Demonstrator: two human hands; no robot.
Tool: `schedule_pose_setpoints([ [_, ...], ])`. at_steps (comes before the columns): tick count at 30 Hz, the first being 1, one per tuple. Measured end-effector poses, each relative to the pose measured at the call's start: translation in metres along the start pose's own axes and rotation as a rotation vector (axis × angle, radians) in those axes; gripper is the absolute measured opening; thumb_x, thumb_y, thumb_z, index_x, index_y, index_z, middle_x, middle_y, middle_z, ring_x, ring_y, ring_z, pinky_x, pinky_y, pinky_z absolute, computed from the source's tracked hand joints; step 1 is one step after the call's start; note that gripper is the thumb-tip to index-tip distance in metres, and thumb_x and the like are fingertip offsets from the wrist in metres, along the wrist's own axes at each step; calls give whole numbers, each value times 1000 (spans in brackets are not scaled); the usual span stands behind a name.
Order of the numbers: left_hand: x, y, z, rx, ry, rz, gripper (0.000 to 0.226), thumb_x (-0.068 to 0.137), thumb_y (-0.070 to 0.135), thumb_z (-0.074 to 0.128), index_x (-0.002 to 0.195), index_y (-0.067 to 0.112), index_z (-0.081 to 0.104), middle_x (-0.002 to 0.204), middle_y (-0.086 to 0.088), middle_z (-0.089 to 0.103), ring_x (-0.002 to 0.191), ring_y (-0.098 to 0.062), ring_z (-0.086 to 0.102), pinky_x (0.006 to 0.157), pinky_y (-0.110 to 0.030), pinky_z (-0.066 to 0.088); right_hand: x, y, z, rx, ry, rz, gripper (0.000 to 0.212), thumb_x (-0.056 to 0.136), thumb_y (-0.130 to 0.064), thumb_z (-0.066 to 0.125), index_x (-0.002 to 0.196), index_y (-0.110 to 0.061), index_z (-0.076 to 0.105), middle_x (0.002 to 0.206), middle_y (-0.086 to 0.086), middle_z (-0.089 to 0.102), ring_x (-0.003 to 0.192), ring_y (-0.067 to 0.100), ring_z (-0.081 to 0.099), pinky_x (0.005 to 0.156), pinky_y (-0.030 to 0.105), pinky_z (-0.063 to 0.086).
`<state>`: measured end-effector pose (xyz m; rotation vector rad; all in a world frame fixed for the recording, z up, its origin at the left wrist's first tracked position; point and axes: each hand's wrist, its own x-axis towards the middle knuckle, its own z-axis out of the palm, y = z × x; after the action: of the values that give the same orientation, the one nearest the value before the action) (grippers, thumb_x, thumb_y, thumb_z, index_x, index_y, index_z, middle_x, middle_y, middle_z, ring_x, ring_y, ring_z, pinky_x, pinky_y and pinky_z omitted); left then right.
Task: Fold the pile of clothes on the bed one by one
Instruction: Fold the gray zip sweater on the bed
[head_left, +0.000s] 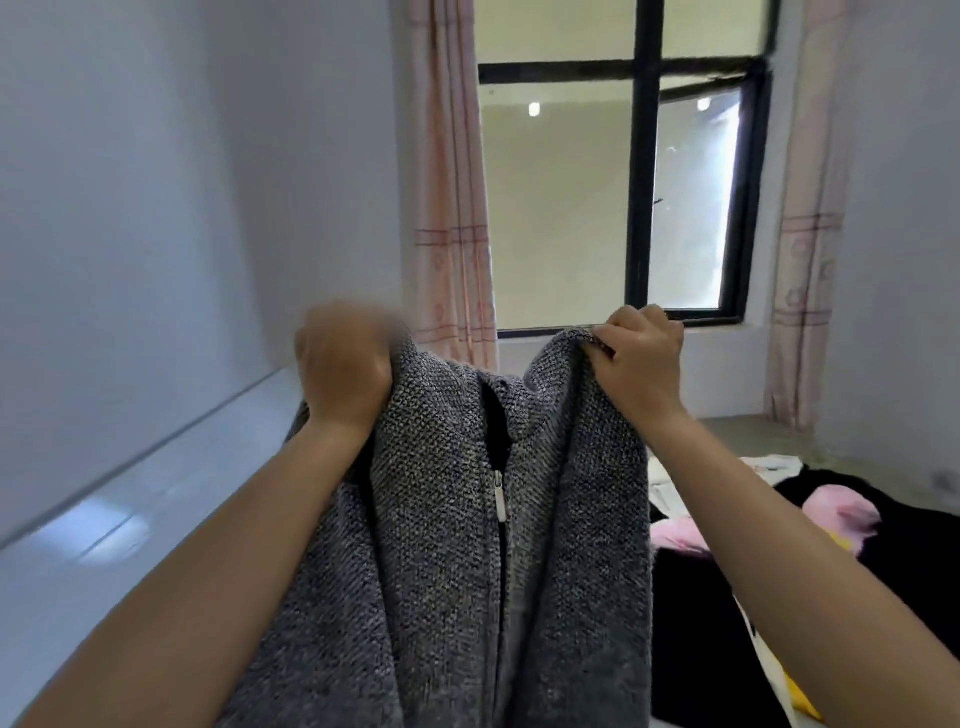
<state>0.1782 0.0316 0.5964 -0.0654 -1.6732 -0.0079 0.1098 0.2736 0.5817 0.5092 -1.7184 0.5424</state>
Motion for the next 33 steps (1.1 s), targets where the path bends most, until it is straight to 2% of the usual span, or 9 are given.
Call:
schedule_pose_setpoints([
  [4, -28, -35, -8, 80, -54, 9, 16, 75, 6, 65, 66, -5, 60, 62, -19, 56, 57, -35, 56, 52, -36, 45, -17, -19, 28, -33, 23, -129, 8, 62, -6, 73, 57, -1, 68, 57, 10, 62, 58, 31, 59, 60, 41, 45],
  [9, -84, -81, 13, 140, -276, -36, 13, 66, -2, 74, 67, -6, 62, 63, -21, 58, 59, -36, 58, 53, -37, 45, -53, -33, 89, -42, -67, -200, 9, 58, -5, 73, 52, -5, 67, 53, 6, 60, 53, 25, 59, 56, 35, 45],
  [12, -120, -107, 40, 164, -363, -29, 9, 68, 1, 66, 63, -5, 61, 60, -18, 57, 56, -32, 57, 50, -33, 42, -81, -23, 136, -47, -186, -186, 15, 56, -2, 79, 51, -4, 65, 54, 7, 59, 53, 26, 58, 55, 36, 45],
  [15, -163, -133, 82, 198, -477, -62, 8, 67, 0, 69, 63, -4, 62, 61, -17, 57, 57, -32, 58, 50, -34, 44, -117, -7, 193, -74, -323, -152, 19, 51, 1, 82, 50, -5, 64, 54, 7, 58, 54, 27, 59, 55, 35, 46],
  [19, -221, -166, 147, 198, -705, -237, 11, 66, -7, 74, 66, -8, 63, 63, -21, 58, 61, -37, 59, 52, -41, 45, -168, 27, 280, -93, -495, -128, 10, 58, -4, 71, 51, -5, 65, 56, 9, 59, 56, 28, 60, 56, 38, 48],
  [24, -269, -208, 225, 216, -930, -475, 10, 81, -1, 62, 83, -10, 66, 79, -26, 62, 82, -42, 57, 66, -44, 40, -209, 64, 377, -113, -653, -112, 33, 75, -18, 44, 51, -6, 63, 55, 10, 56, 55, 29, 59, 55, 37, 46],
  [28, -285, -238, 272, 218, -866, -502, 2, 74, -7, 66, 75, -9, 67, 71, -24, 62, 73, -42, 59, 60, -45, 44, -213, 84, 434, -55, -560, -75, 32, 75, -19, 47, 54, -6, 66, 57, 9, 59, 56, 31, 59, 58, 36, 43],
  [31, -281, -260, 314, 202, -773, -454, 4, 73, -8, 65, 77, -9, 67, 70, -24, 61, 69, -41, 58, 59, -46, 46, -204, 98, 475, -16, -440, -5, 29, 77, -18, 50, 58, -5, 68, 59, 11, 60, 61, 31, 58, 63, 35, 27],
  [33, -272, -273, 347, 182, -706, -460, 10, 79, -4, 59, 82, -10, 66, 74, -26, 61, 72, -42, 57, 63, -47, 45, -191, 105, 499, -12, -366, 56, 22, 76, -13, 55, 63, -5, 70, 61, 13, 60, 66, 30, 55, 65, 35, 26],
])
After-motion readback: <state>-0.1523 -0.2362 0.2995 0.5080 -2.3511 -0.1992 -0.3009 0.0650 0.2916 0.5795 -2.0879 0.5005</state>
